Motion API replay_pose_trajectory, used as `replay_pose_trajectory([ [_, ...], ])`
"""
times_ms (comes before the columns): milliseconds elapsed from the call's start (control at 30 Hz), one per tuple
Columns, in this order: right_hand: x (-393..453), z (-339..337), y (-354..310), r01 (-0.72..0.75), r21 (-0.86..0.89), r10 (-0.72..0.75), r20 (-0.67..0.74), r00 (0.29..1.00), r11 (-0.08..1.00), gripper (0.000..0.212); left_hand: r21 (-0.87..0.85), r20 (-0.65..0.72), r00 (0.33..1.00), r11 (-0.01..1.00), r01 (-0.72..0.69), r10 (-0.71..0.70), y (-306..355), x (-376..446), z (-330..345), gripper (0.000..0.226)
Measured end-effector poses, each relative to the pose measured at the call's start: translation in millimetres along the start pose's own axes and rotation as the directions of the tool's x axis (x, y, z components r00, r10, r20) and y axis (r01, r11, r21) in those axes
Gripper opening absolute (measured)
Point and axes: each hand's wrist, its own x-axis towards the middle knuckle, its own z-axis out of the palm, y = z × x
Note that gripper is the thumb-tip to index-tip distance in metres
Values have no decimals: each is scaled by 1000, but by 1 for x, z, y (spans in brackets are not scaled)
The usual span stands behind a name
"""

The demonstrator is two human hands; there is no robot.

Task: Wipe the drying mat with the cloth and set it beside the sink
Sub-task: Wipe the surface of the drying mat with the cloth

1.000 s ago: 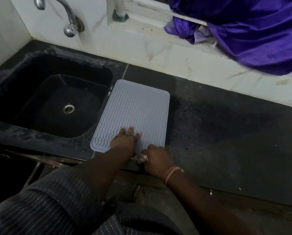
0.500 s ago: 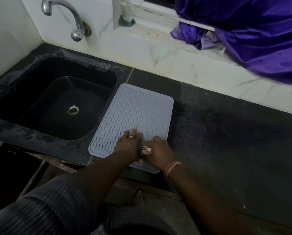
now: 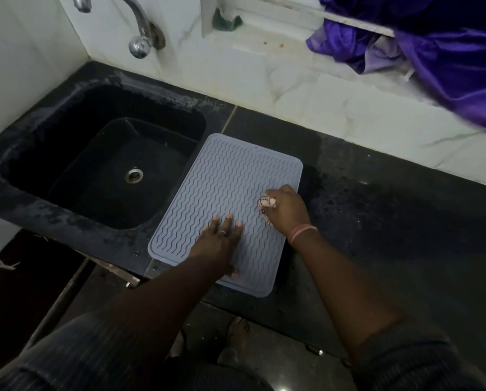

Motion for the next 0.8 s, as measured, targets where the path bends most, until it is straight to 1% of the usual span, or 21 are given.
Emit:
replay_pose_trajectory([
  [67,13,-1,4,-47,-12,46,-26,999,999,26,4,7,1000,1000,10,-10,2,1,-1,121],
  [133,18,0,4,-73,-49,71,-39,997,996,28,-3,8,1000,1000,17,-17,3,2,-3,121],
  [200,14,-6,-3,-76,-34,75,-37,997,997,31,-26,-10,1000,999,25,-26,5,5,-1,122],
  [267,-4,-15,-12,-64,58,63,19,998,996,32,-70,-71,997,997,36,-41,10,7,1,120],
  [333,-33,-13,-20,-27,113,16,103,995,993,21,-120,-175,982,992,43,-64,16,11,0,119],
  [367,-49,-8,-24,5,101,-20,148,989,995,15,-125,-209,976,991,40,-66,19,14,-3,121],
  [400,-63,0,-27,51,59,-61,180,982,997,13,-112,-222,973,993,37,-62,22,18,-7,124],
  [467,-81,15,-30,102,-36,-93,182,979,994,21,-78,-193,979,996,47,-61,25,26,-13,127],
  [533,-78,22,-23,102,-59,-92,145,985,993,28,-70,-121,990,995,64,-72,24,32,-16,128],
  [633,-56,22,-9,116,17,-117,106,987,993,15,-37,-26,997,997,74,-75,24,37,-17,135],
  [700,-36,16,2,119,39,-122,85,989,992,9,-8,-8,996,996,92,-92,27,39,-17,138],
  [767,-11,8,14,103,39,-105,62,993,994,11,-6,-5,995,995,97,-97,27,39,-17,140],
  [800,3,3,19,81,38,-83,43,996,996,16,-15,0,995,995,96,-96,26,39,-17,141],
])
